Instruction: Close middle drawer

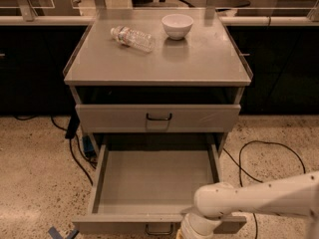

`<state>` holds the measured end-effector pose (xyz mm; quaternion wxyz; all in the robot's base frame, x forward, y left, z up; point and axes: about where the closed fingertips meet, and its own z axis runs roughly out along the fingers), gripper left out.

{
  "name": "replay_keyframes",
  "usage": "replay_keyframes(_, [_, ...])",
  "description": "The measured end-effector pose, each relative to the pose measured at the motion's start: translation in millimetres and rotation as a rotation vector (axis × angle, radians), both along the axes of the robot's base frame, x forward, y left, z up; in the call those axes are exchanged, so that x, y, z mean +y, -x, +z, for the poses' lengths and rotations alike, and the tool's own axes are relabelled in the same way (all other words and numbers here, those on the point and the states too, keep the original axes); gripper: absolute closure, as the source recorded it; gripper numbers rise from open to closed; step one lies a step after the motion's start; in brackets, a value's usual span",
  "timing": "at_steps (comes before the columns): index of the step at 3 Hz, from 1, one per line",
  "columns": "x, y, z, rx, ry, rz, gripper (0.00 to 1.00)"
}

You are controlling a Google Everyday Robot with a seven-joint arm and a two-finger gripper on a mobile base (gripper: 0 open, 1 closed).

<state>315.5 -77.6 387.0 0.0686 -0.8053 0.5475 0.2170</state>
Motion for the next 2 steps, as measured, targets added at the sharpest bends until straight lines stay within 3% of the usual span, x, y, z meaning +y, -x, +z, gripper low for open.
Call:
replay_keyframes(1, [-13,28,31,0.08,-0.033,-0.06,0.17])
replay_keyframes(2, [-14,39,42,0.1,-0.04,-0.083,0.14])
